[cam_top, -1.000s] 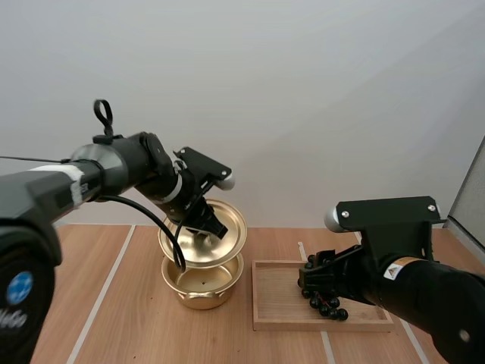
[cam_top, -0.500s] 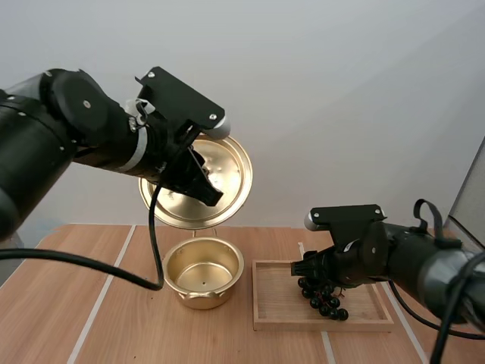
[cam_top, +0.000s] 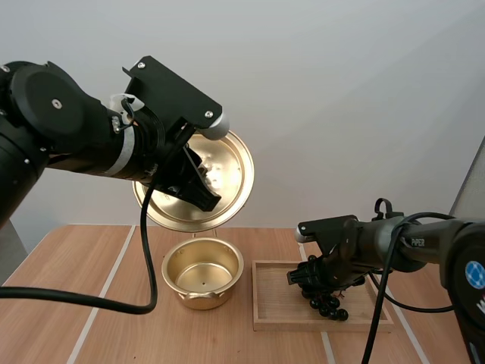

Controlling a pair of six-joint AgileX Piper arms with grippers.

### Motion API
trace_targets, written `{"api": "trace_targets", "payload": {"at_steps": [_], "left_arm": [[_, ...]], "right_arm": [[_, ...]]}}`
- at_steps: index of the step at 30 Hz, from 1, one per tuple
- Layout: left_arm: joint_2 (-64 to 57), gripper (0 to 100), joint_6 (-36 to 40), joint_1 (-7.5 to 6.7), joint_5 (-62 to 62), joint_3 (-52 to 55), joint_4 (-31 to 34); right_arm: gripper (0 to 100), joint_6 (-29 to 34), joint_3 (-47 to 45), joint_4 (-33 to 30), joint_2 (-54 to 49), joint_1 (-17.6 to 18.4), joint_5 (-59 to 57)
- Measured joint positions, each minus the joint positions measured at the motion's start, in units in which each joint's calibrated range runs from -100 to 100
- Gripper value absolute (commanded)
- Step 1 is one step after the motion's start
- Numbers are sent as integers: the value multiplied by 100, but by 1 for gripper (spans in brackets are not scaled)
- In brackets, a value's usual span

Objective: Open the lid, put the grape in the pot, and close it

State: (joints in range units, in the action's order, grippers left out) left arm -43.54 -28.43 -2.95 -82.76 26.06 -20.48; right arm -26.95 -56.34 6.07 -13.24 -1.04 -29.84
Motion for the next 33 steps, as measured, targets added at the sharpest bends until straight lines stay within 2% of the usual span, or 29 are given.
{"api": "trace_targets", "payload": {"at_steps": [6, 13, 15, 16, 17, 18, 23, 27, 33], "left_arm": [[0, 0, 21, 0, -18, 0, 0], [0, 0, 52, 0, -18, 0, 0], [0, 0, 52, 0, -36, 0, 0], [0, 0, 52, 0, -36, 0, 0], [0, 0, 52, 0, -36, 0, 0], [0, 0, 52, 0, -36, 0, 0], [0, 0, 52, 0, -36, 0, 0], [0, 0, 52, 0, -36, 0, 0], [0, 0, 66, 0, -36, 0, 0]], "right_arm": [[100, 0, 111, -43, 623, 0, 227], [100, 0, 122, -58, 880, 0, 523], [70, 0, 138, -58, 893, 0, 523], [37, 0, 138, -58, 896, 0, 523], [21, 0, 143, -62, 896, 0, 523], [0, 0, 143, -62, 908, 0, 523], [0, 0, 179, -15, 927, 7, 523], [0, 0, 404, -17, 843, 7, -107], [0, 0, 490, 67, 125, -14, -787]]}}
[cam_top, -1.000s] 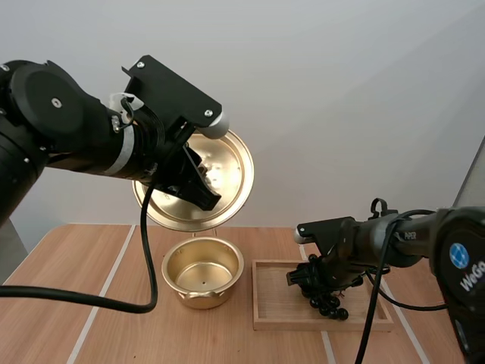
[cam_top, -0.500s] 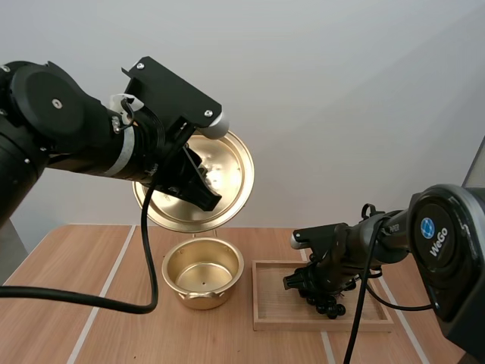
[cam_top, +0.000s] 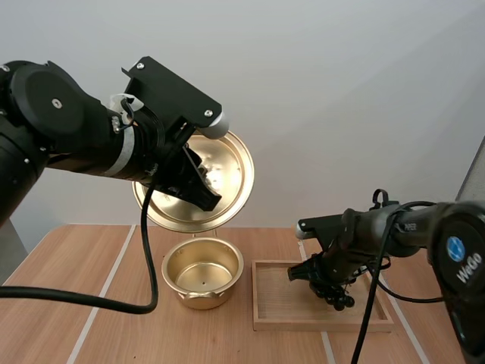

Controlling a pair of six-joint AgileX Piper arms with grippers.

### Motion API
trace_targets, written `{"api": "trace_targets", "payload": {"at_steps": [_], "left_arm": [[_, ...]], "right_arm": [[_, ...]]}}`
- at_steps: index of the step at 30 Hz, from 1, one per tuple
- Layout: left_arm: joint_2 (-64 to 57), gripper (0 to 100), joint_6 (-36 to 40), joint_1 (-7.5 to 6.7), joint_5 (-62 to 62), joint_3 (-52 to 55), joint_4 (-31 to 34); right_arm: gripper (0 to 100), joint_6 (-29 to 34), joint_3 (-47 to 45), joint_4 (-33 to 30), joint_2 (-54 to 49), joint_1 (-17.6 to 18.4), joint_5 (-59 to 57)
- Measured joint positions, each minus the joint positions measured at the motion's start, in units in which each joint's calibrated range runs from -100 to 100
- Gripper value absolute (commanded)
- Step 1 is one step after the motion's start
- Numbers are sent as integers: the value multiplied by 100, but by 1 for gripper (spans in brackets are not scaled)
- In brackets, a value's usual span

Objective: Open the lid, put the grape in the pot, and close it

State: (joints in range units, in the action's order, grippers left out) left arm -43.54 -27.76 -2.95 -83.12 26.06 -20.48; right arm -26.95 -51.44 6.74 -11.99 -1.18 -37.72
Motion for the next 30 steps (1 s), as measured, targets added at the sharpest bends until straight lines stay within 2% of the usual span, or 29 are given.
{"api": "trace_targets", "payload": {"at_steps": [6, 7, 8, 9, 13, 21, 25, 27, 30], "left_arm": [[0, 0, 233, 0, -21, -301, 13], [-11, 0, 281, 0, -93, -462, 25], [-11, 0, 303, 0, -109, -581, 25], [-11, 0, 327, 0, -133, -713, 25], [-173, 0, 416, 0, -237, -1431, 25], [-596, 0, 523, 0, -272, -2372, 128], [-691, 0, 694, 0, -284, -2748, 484], [-690, 0, 834, 0, -284, -2958, 741], [-716, 0, 891, 0, -284, -3062, 840]], "right_arm": [[0, -77, 14, 121, -820, 93, -23], [0, -203, 14, 134, -1257, 299, -23], [0, -217, 14, 134, -1311, 317, -23], [0, -238, 14, 143, -1521, 488, -23], [0, -288, 179, 143, -1721, 933, -49], [0, -297, 926, 143, -1391, 1633, -102], [0, -297, 1229, 143, -963, 1807, -102], [0, -297, 1508, 143, -388, 1986, -102], [0, -297, 1588, 143, -142, 2051, -102]]}}
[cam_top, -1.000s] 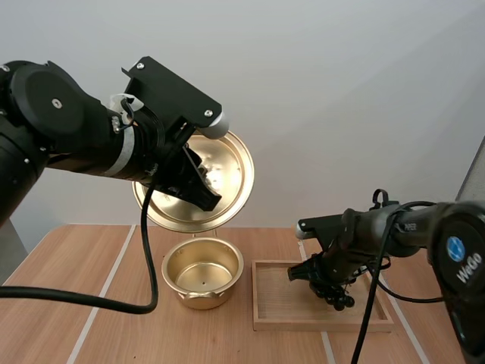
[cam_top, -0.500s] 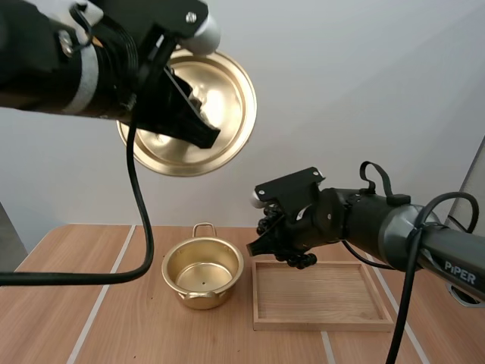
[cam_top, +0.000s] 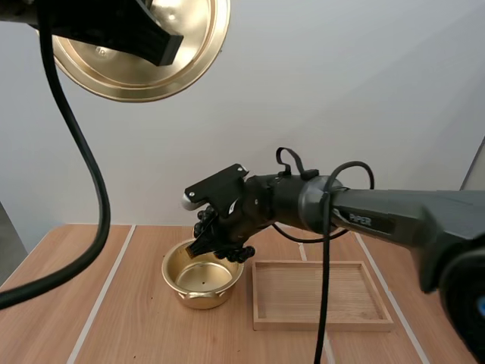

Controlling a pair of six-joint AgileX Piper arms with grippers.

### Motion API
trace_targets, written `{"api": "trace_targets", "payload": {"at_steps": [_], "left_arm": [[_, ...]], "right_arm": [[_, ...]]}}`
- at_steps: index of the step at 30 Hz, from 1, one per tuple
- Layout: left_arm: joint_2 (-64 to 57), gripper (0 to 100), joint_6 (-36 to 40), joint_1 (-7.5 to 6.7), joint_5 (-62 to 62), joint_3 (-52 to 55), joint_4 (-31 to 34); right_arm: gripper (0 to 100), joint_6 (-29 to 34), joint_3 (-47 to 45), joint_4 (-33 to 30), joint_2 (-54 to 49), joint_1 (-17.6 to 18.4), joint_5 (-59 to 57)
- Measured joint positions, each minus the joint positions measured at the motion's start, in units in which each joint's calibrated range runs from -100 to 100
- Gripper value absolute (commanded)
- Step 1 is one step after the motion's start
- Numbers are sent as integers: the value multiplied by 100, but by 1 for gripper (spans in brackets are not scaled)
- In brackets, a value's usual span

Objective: Open the lid, put the grape in the pot, and close it

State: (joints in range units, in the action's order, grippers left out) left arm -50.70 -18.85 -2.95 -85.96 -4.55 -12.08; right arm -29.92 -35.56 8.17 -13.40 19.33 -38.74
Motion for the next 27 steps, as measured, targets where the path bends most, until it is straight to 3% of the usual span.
{"api": "trace_targets", "payload": {"at_steps": [2, 3, 6, 7, 8, 16, 22, 26, 27], "left_arm": [[-3, 0, 12, 0, 0, -12, 0], [-18, 0, 49, 0, 0, -12, 11], [-18, 0, 81, 0, -8, -12, 31], [-18, 0, 89, 0, -45, -12, 31], [-18, 0, 89, 0, -62, -12, 31], [-18, 0, 109, 0, -142, -12, 44], [-18, 0, 109, 0, -142, -12, 44], [-18, 0, 150, 0, -142, -12, 55], [-18, 0, 176, 0, -142, -12, 55]], "right_arm": [[0, 0, 103, 0, 284, 72, 0], [9, 0, 124, 0, 367, 93, 0], [60, 0, 233, 14, 845, 127, 0], [94, 0, 233, 14, 931, 127, 0], [100, 0, 233, 57, 958, 127, 0], [100, 0, 286, 264, 829, 127, 209], [99, 0, 286, 214, 263, 127, -268], [8, 0, 286, 62, -318, 123, -997], [0, 11, 286, 37, -499, 87, -1277]]}}
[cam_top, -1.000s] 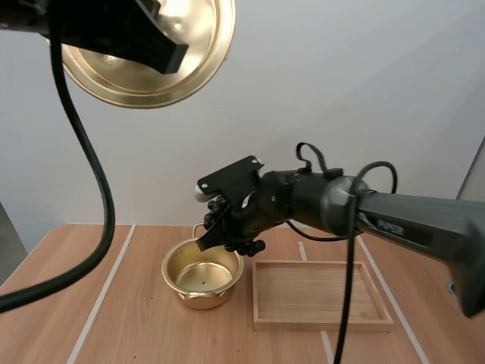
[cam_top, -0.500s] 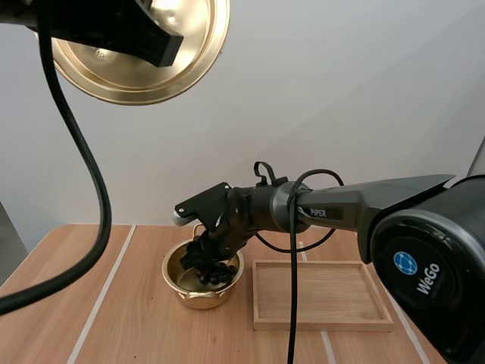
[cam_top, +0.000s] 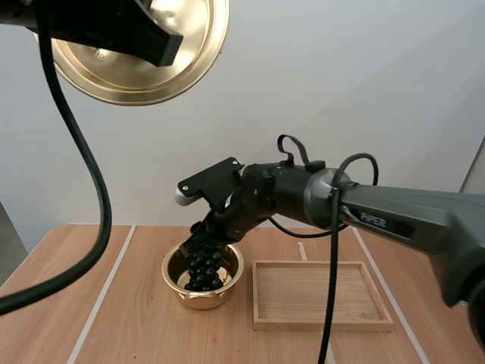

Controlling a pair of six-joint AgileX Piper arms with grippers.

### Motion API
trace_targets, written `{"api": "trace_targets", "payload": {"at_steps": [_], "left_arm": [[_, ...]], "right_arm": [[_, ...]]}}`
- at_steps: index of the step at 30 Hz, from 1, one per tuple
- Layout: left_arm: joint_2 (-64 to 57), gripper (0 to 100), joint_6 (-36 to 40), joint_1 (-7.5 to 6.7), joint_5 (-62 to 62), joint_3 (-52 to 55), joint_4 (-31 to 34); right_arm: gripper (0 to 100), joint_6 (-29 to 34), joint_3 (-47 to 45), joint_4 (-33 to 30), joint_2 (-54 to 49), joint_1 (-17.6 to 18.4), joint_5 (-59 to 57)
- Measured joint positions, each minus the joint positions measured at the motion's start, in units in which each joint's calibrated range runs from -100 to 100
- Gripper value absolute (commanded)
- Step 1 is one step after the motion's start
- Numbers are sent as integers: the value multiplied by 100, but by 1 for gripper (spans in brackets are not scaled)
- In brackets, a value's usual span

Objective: Open the lid, put the grape in the pot, and close it

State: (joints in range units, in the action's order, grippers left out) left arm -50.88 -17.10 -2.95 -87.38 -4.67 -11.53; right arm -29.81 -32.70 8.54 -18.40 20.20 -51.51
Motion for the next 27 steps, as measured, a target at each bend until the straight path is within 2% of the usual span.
{"api": "trace_targets", "payload": {"at_steps": [3, 10, 13, 17, 22, 27], "left_arm": [[0, 0, 0, 0, 0, 0, 11], [33, 0, 0, 0, -95, 0, 93], [112, 0, 0, 0, -239, 0, 118], [476, 0, -45, 0, -500, 572, 154], [1068, 0, -464, 0, -191, 1835, 77], [1361, 0, -698, 0, 114, 2295, -64]], "right_arm": [[0, 27, 0, -15, -222, -79, -325], [0, 73, -52, -34, -1147, -665, -1436], [0, 73, -380, -46, -1638, -922, -1600], [0, 29, -1025, -46, -2499, -1169, -1857], [0, 9, -1479, -57, -3553, -1226, -2436], [0, 0, -1496, -57, -4251, -1226, -2835]]}}
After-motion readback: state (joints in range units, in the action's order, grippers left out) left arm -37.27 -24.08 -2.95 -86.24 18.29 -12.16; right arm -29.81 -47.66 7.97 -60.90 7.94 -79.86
